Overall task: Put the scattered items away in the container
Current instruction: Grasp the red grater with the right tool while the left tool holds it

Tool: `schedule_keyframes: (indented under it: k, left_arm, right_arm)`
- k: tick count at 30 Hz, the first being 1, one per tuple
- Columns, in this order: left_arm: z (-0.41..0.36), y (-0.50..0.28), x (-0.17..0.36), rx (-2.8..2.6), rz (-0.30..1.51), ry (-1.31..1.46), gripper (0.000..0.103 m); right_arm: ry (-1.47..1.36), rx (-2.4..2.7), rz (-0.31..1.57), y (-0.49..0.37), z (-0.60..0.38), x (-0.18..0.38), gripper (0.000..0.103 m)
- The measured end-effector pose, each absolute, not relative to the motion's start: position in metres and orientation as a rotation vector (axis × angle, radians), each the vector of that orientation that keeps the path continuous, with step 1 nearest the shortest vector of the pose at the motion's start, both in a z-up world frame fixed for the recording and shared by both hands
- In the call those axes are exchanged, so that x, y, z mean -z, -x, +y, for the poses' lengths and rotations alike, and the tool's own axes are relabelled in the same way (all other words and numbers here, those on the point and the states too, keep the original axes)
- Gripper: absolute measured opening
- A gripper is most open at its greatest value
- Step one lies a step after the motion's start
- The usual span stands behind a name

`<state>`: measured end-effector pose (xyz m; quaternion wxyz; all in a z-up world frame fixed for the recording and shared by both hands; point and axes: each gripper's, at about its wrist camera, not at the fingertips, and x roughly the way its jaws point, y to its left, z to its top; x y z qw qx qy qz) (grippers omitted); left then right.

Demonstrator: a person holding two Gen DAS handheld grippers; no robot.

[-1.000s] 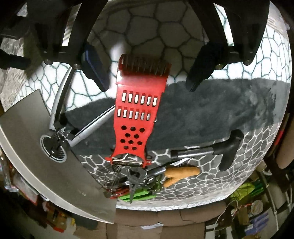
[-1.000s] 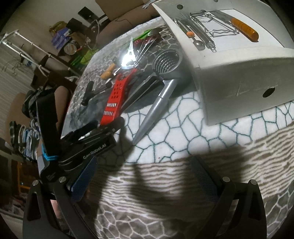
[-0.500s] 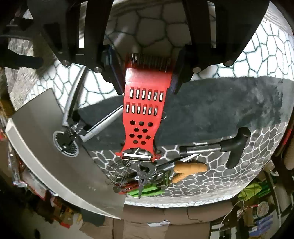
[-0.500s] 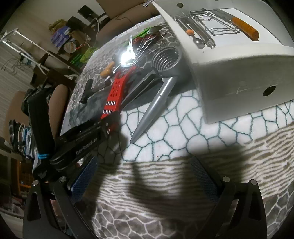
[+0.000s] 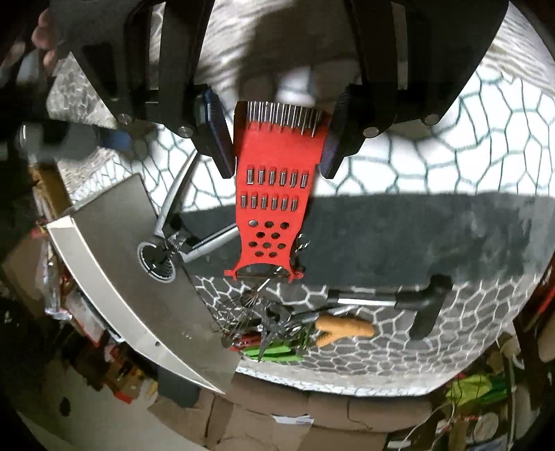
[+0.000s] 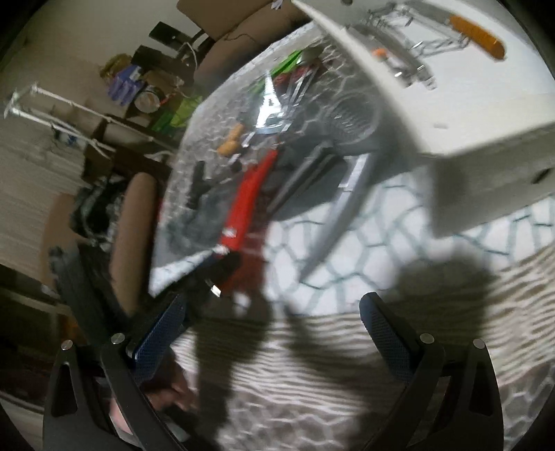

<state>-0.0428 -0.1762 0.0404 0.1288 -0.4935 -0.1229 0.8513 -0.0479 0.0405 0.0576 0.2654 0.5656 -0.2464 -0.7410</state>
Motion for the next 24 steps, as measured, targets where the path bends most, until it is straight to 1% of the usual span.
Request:
schedule_keyframes:
  k: [1,2,3,5,7,9,10,12,13,14,15,16,17,18,20,24]
  left_arm:
    - [-0.179,0.041,-0.040,-2.471,-0.369,1.437,0.048]
    - [-0.181,0.039,-0.040,-2.466,-0.381,1.439,0.048]
    - [-0.184,0.037,-0.040,-2.459,-0.397,1.438,0.048]
    - [-0.188,0.034,-0.040,-2.459,-0.403,1.431,0.048]
    - [-0.190,0.033,-0.039,-2.449,-0.417,1.437,0.048]
    - [-0.193,0.032,-0.039,-2.431,-0.455,1.441,0.048]
    - [-0.195,0.031,-0.039,-2.424,-0.469,1.441,0.048]
    - [-0.196,0.029,-0.040,-2.416,-0.479,1.444,0.048]
    - [-0.197,0.029,-0.040,-2.411,-0.479,1.447,0.048]
    - [-0.197,0.028,-0.040,-2.409,-0.479,1.449,0.048]
    - [-0.197,0.027,-0.040,-2.406,-0.479,1.452,0.048]
    - [-0.197,0.027,-0.039,-2.404,-0.476,1.459,0.048]
    - [-0.197,0.027,-0.038,-2.402,-0.475,1.462,0.048]
    - [-0.197,0.026,-0.037,-2.400,-0.471,1.468,0.048]
    - [-0.197,0.025,-0.036,-2.400,-0.462,1.478,0.048]
    - [-0.198,0.020,-0.043,-2.406,-0.469,1.470,0.048]
  right_arm:
    - [-1.536,1.982,-0.679,0.052,0.035,-0.057,0.094]
    - [-1.551,1.959,-0.695,0.057,0.028,-0.054,0.089]
    - [-1.571,1.937,-0.723,0.063,0.023,-0.050,0.087]
    - [-1.604,1.904,-0.787,0.072,0.015,-0.041,0.087]
    - [-1.618,1.876,-0.850,0.081,0.009,-0.034,0.083]
    - [-1.629,1.855,-0.882,0.089,0.001,-0.028,0.065]
    - [-1.634,1.857,-0.885,0.092,-0.001,-0.027,0.062]
    - [-1.655,1.841,-0.896,0.098,-0.008,-0.020,0.052]
    - [-1.660,1.832,-0.907,0.100,-0.009,-0.017,0.049]
    - [-1.663,1.828,-0.908,0.102,-0.010,-0.014,0.044]
    - [-1.668,1.828,-0.899,0.104,-0.013,-0.012,0.041]
    - [-1.670,1.827,-0.892,0.105,-0.014,-0.011,0.039]
    - [-1.675,1.822,-0.890,0.106,-0.016,-0.009,0.033]
    - [-1.677,1.813,-0.893,0.107,-0.017,-0.007,0.023]
    - [-1.670,1.799,-0.899,0.106,-0.018,-0.006,0.013]
    - [-1.644,1.791,-0.879,0.103,-0.020,-0.014,0.013]
